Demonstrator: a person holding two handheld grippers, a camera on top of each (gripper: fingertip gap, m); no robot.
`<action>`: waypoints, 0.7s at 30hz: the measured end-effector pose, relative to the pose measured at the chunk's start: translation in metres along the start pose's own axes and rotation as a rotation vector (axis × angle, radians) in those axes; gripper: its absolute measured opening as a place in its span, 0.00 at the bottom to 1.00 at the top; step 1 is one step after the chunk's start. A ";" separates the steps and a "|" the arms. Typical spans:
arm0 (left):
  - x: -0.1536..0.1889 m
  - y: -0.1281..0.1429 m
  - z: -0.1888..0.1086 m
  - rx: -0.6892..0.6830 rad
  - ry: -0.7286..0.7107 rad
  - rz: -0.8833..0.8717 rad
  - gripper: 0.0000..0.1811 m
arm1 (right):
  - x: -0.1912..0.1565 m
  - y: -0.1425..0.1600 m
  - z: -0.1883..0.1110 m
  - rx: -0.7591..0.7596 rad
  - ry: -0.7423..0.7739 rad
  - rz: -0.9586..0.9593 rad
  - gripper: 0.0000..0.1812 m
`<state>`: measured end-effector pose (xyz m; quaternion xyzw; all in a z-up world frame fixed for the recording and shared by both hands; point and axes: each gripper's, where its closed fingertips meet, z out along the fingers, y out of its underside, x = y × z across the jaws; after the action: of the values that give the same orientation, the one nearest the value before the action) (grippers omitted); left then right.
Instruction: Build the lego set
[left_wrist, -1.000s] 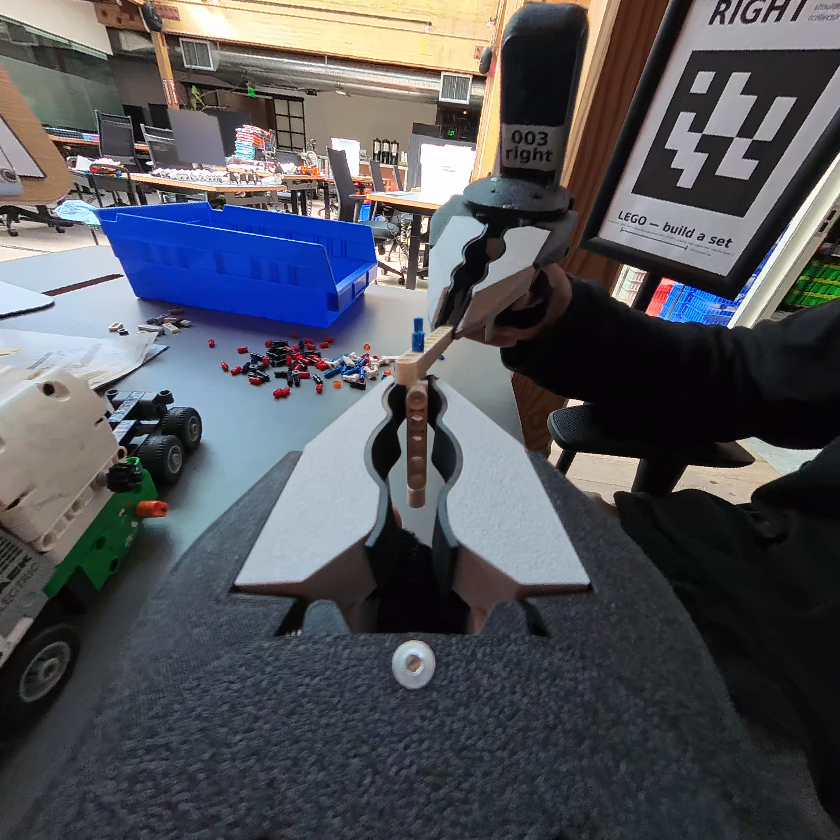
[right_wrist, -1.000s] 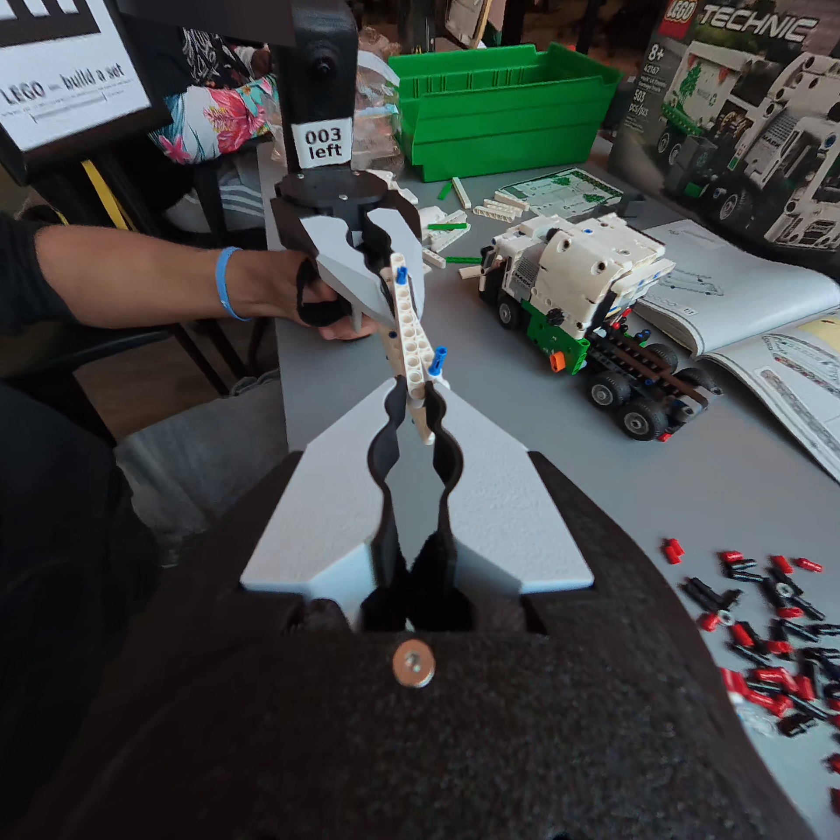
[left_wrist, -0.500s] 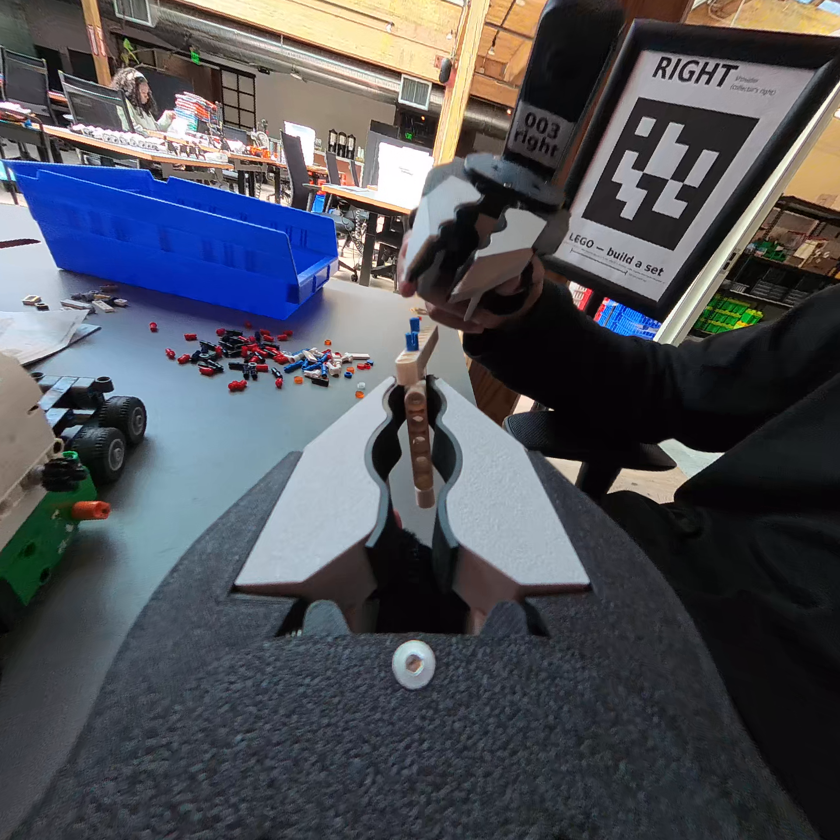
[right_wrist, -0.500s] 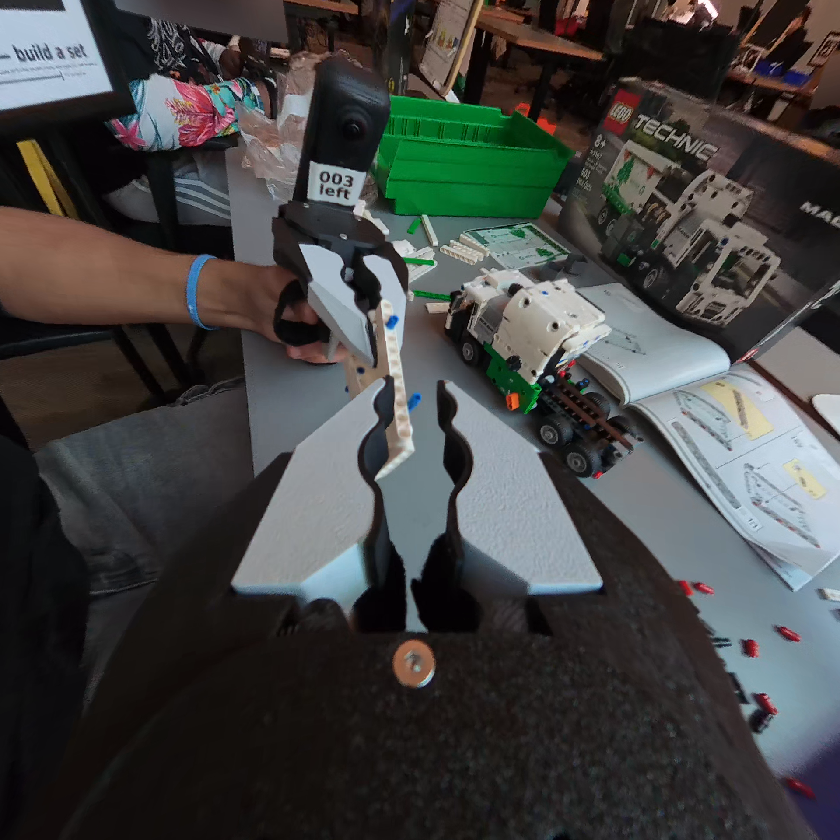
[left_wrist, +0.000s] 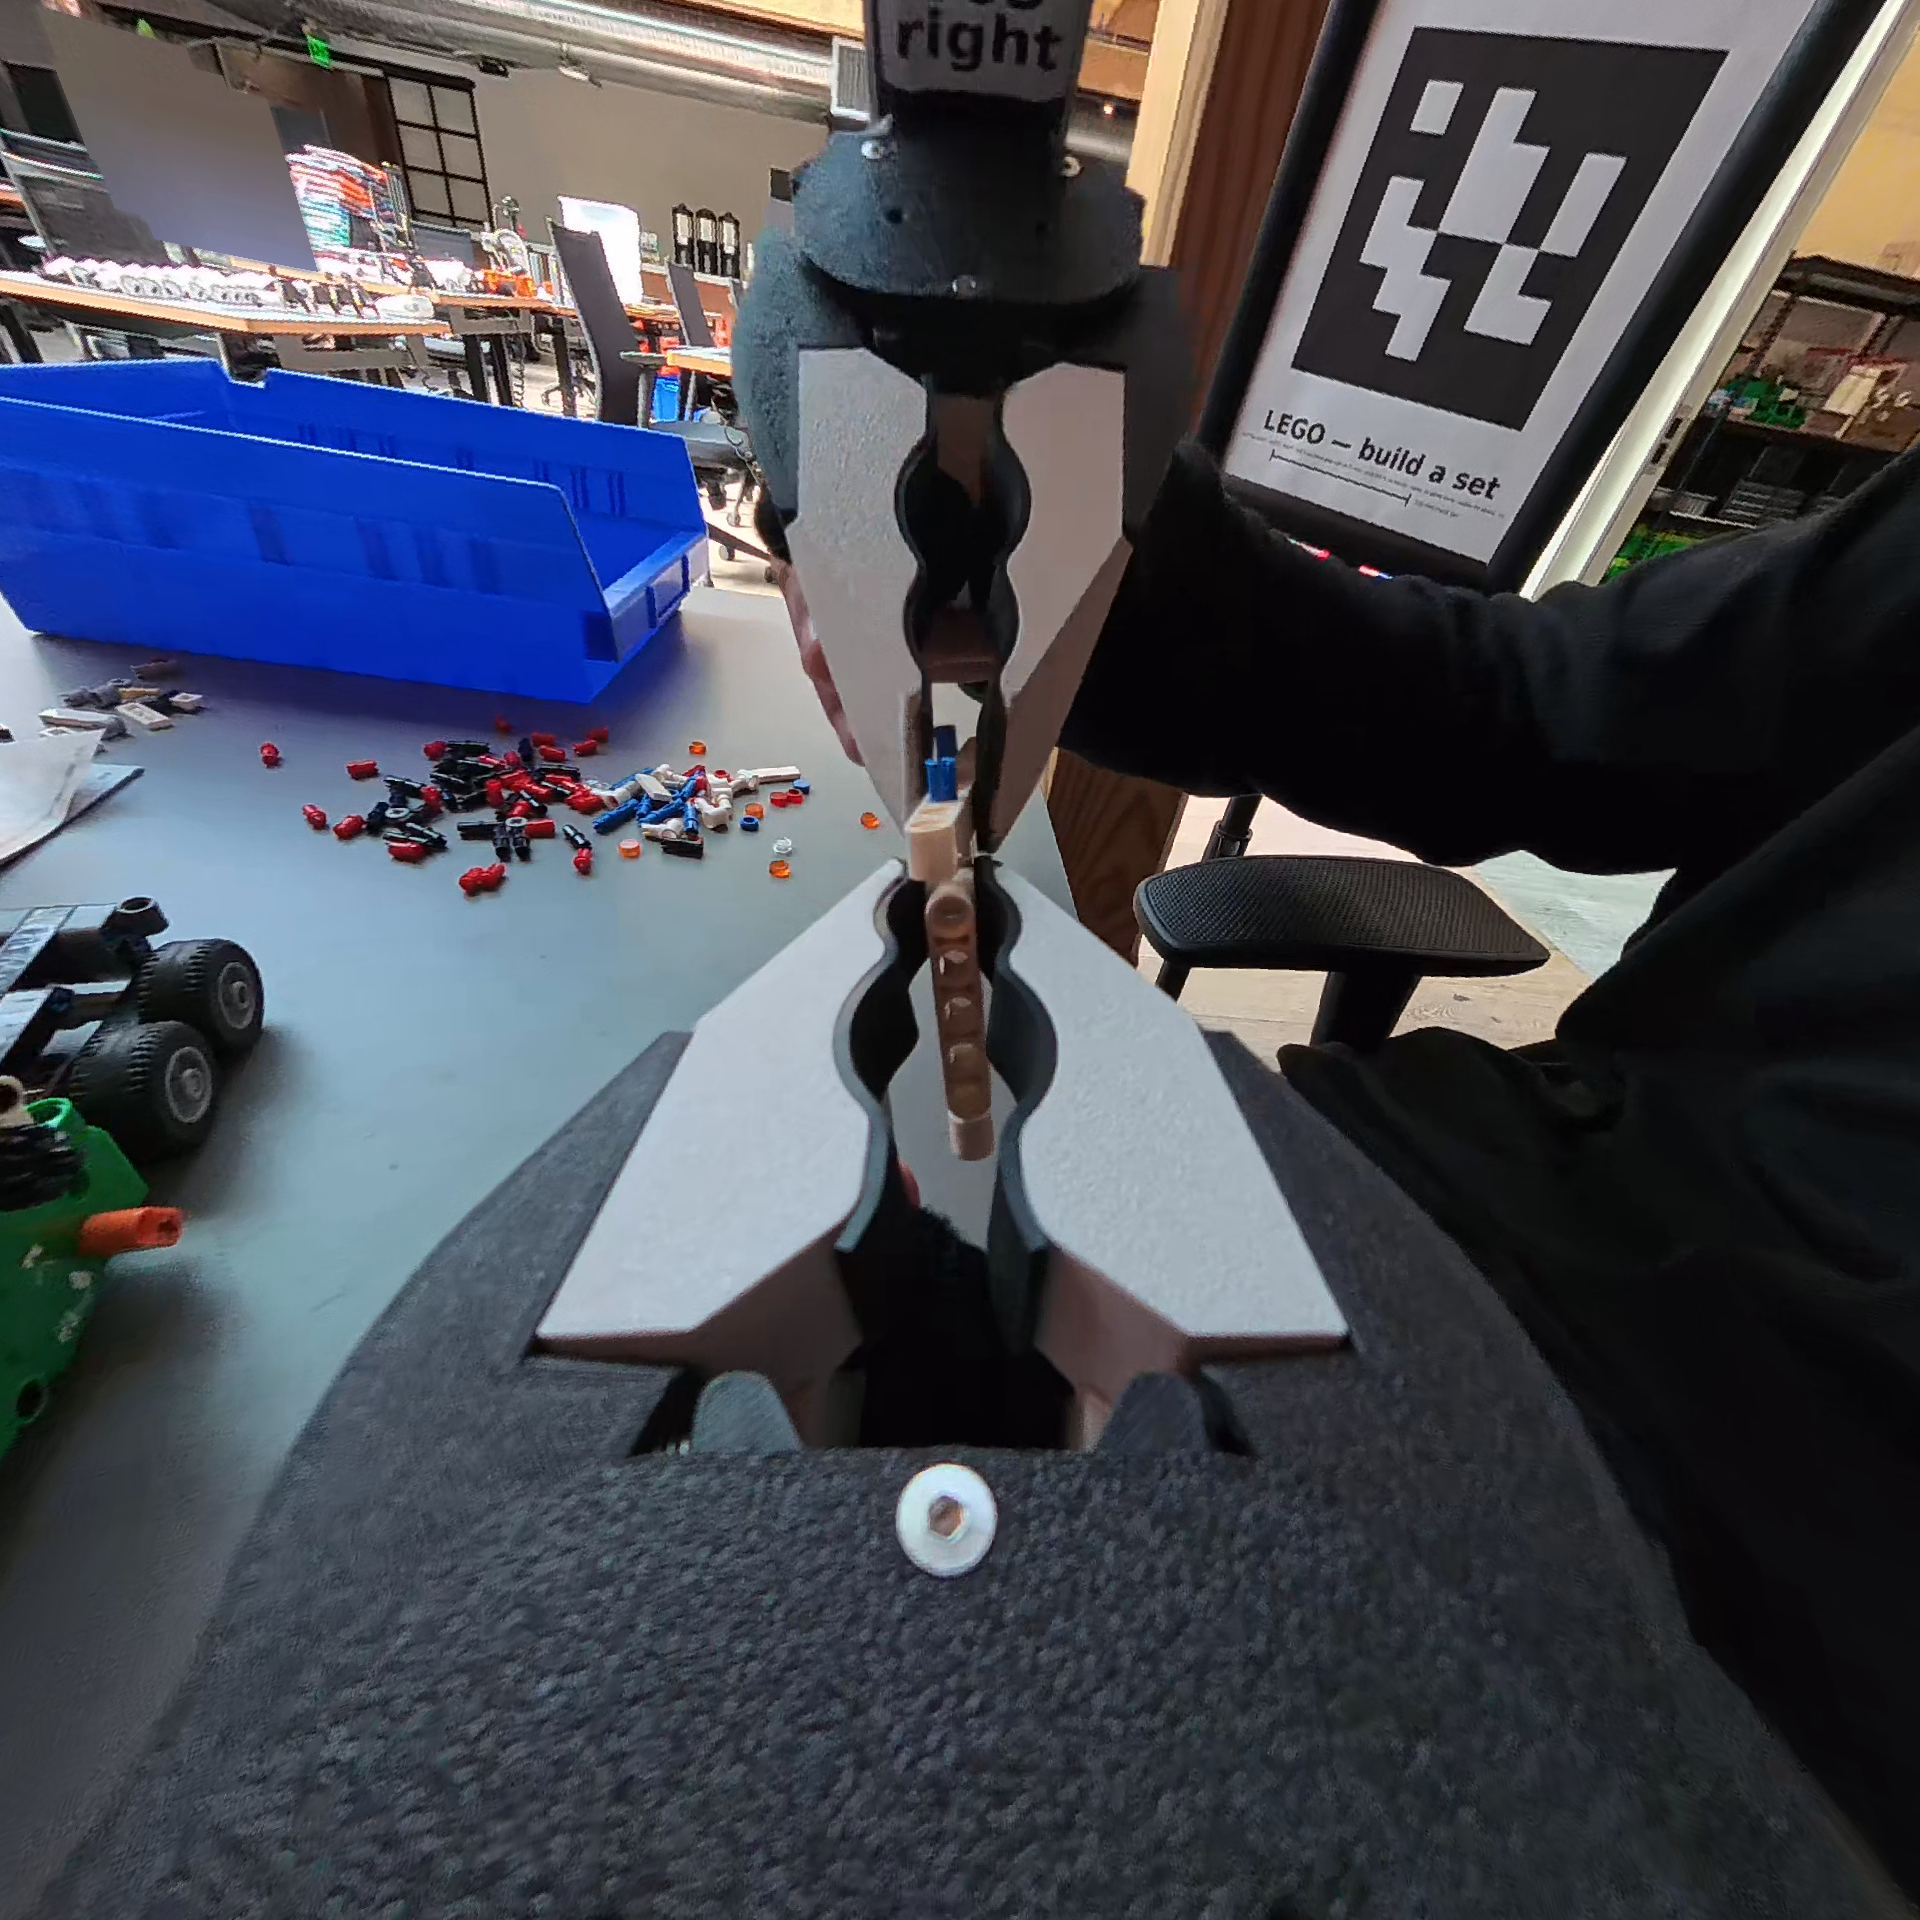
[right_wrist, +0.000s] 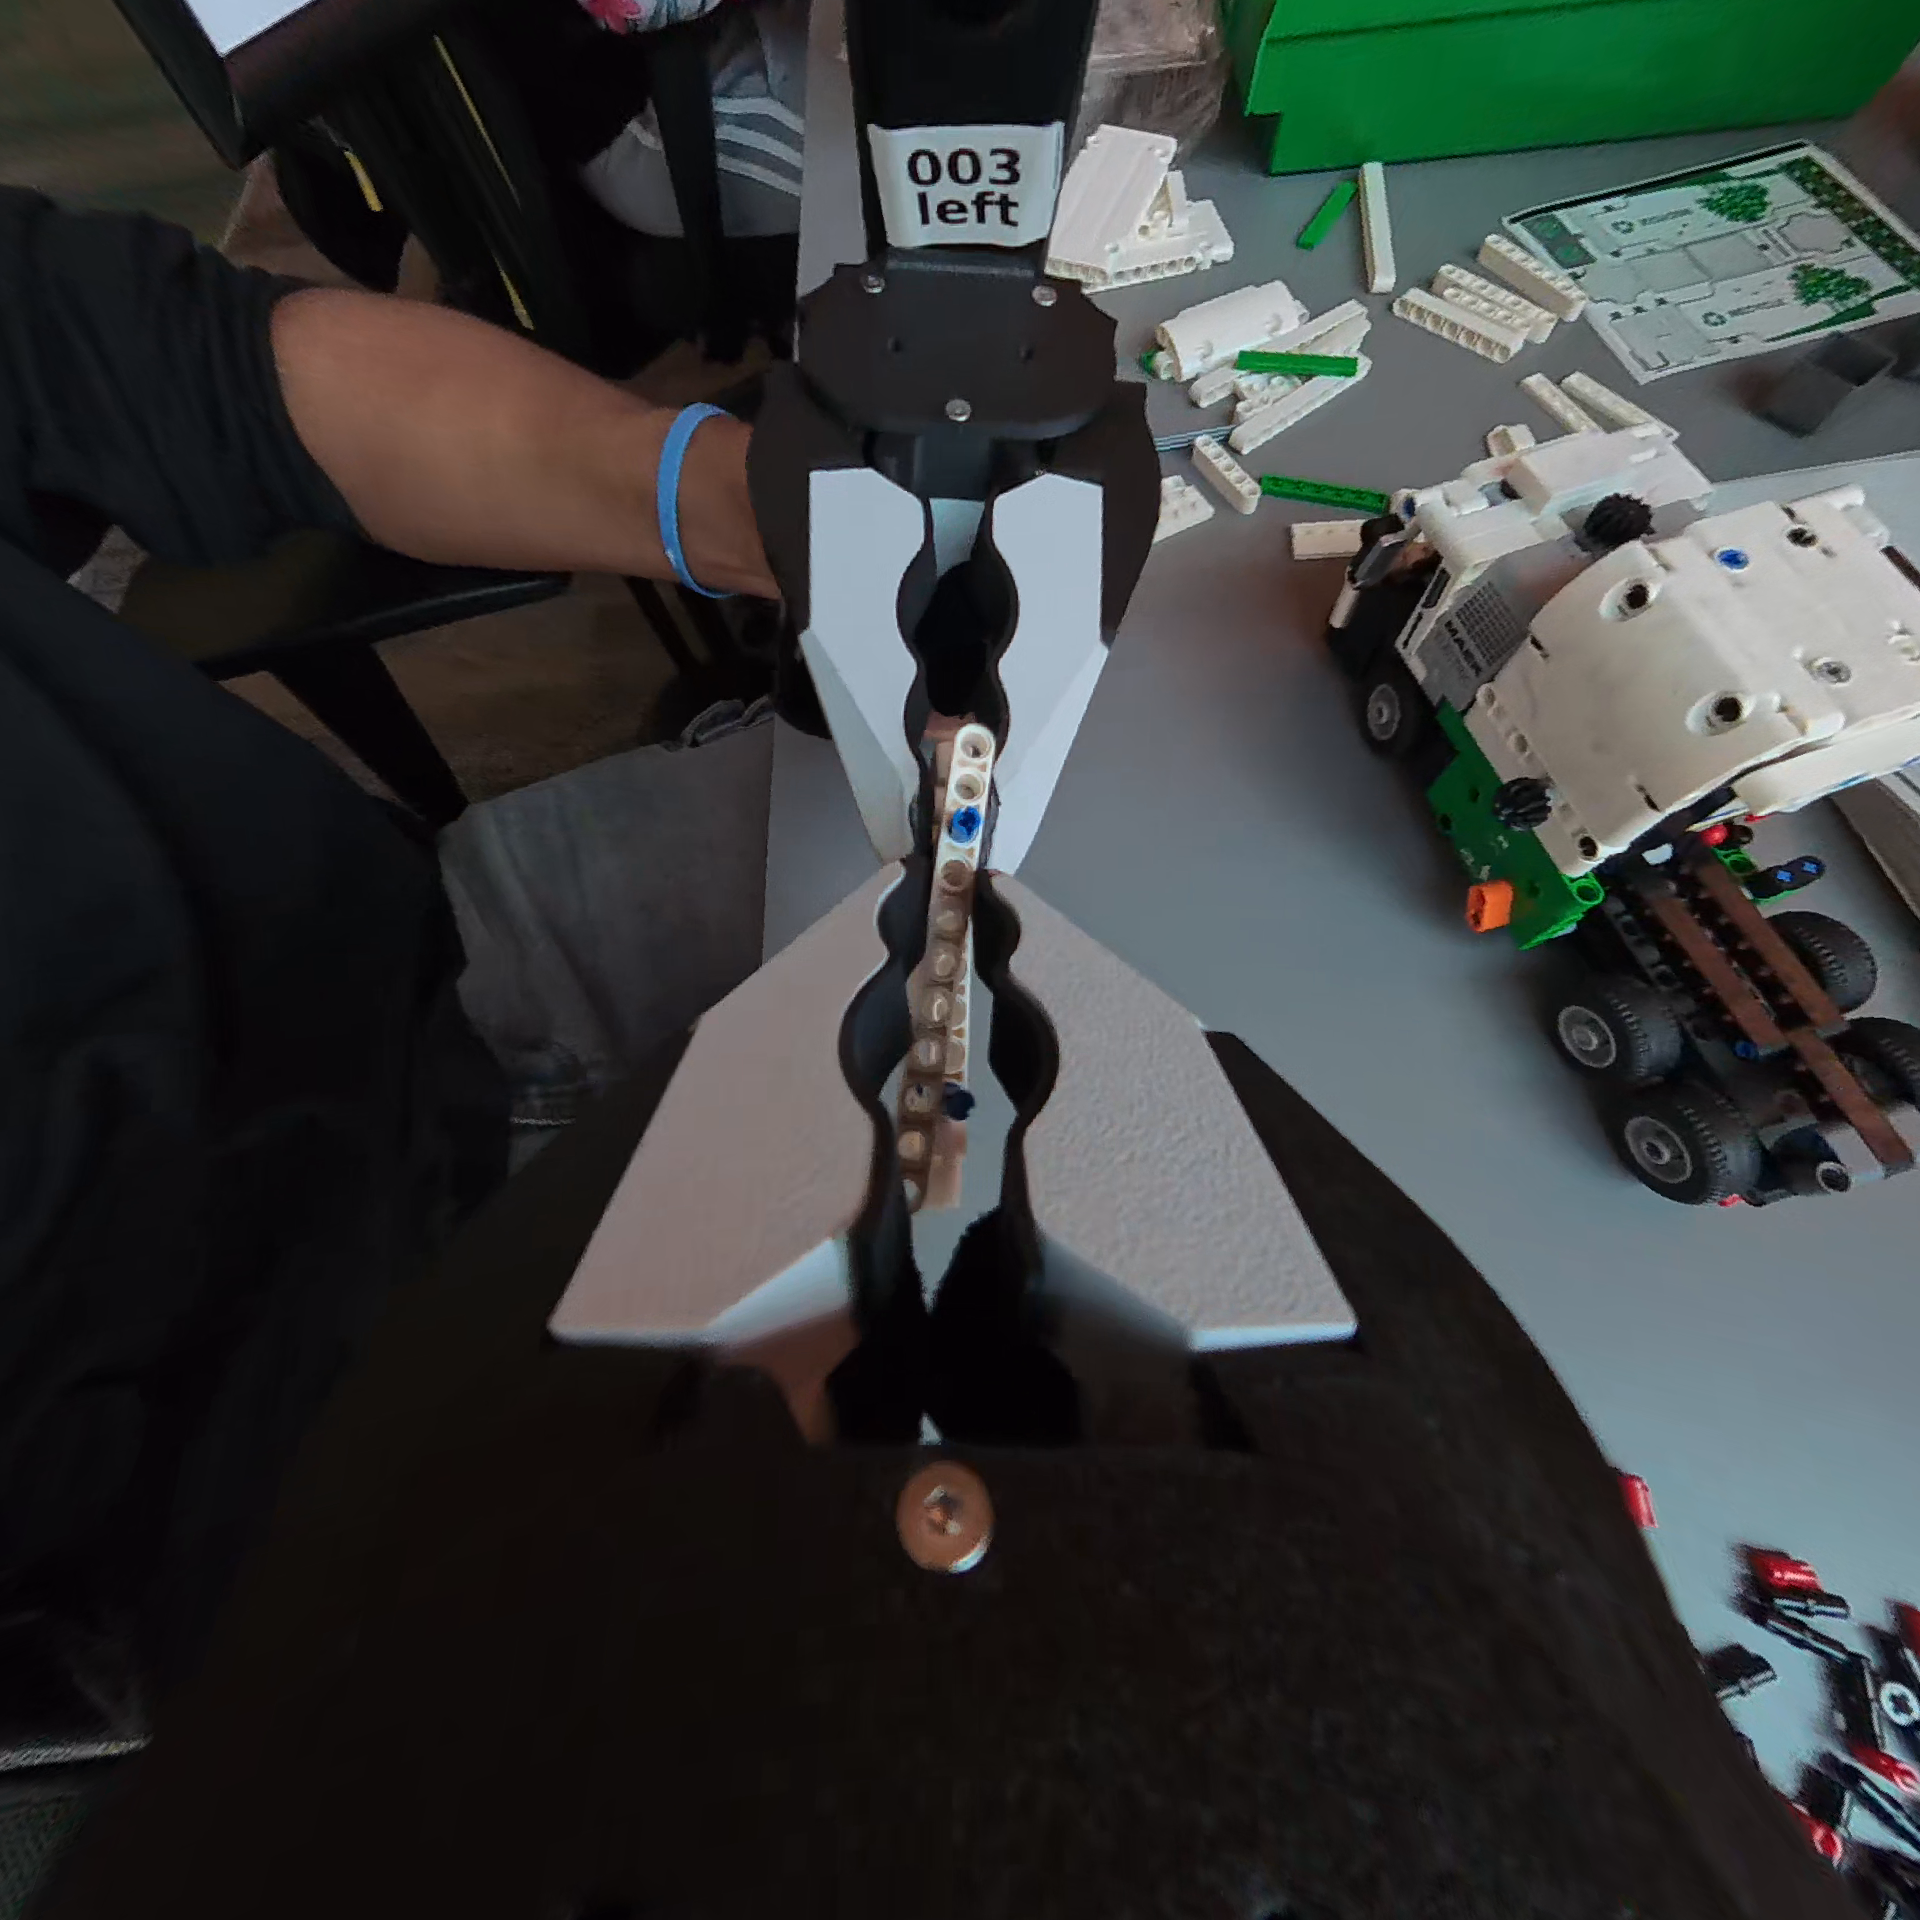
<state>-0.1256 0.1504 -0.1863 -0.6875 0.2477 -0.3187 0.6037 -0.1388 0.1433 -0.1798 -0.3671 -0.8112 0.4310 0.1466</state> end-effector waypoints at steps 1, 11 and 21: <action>0.002 0.001 0.001 -0.010 0.014 0.000 0.03 | -0.002 0.002 0.000 -0.005 -0.027 -0.001 0.04; -0.002 0.000 0.000 -0.004 -0.006 -0.015 0.03 | 0.004 0.002 -0.001 -0.160 -0.057 -0.023 0.03; -0.024 0.001 -0.002 -0.015 -0.216 0.093 0.03 | 0.019 0.001 0.000 -0.102 0.147 0.246 0.03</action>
<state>-0.1427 0.1664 -0.1900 -0.7101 0.2151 -0.2127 0.6358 -0.1515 0.1577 -0.1816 -0.5014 -0.7680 0.3758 0.1326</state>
